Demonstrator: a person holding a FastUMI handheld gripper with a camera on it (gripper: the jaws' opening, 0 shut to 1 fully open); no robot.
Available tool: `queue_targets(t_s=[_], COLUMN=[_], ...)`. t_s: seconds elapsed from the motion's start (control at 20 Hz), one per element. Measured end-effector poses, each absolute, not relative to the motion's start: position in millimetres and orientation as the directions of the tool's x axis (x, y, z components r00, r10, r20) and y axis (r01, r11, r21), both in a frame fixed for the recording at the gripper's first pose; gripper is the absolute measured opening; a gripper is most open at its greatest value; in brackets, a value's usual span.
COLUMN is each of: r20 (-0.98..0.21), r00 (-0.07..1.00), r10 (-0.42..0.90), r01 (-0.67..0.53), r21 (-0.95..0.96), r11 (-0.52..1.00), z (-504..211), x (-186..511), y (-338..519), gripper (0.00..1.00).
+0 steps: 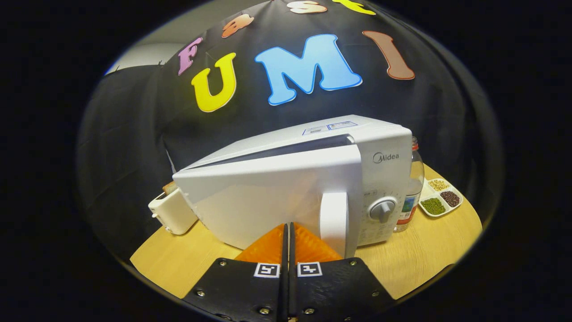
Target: Open the microwave, put the food inside, and close the microwave door.
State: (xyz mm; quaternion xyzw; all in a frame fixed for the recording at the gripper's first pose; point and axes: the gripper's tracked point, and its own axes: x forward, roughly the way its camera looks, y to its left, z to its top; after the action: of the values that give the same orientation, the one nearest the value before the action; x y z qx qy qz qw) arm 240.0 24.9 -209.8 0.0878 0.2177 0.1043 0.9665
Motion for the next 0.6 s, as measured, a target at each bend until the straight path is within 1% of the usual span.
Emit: queue_targets(t_s=[0.15, 0.35, 0.45, 0.5, 0.6], r20=[-0.38, -0.351, -0.334, -0.352, -0.349], r00=[0.905, 0.928, 0.939, 0.933, 0.935], r10=[0.192, 0.128, 0.083, 0.079, 0.069], r01=[-0.146, -0.118, -0.079, -0.067, -0.065], r21=[0.145, 0.05, 0.026, 0.045, 0.021], r11=[0.979, 0.992, 0.997, 0.997, 0.998], z=[-204, -204, -203, -208, -205], x=[260, 264, 276, 277, 272], y=[19, 16, 13, 15, 14], gripper=[0.0, 0.0, 0.0, 0.0, 0.0])
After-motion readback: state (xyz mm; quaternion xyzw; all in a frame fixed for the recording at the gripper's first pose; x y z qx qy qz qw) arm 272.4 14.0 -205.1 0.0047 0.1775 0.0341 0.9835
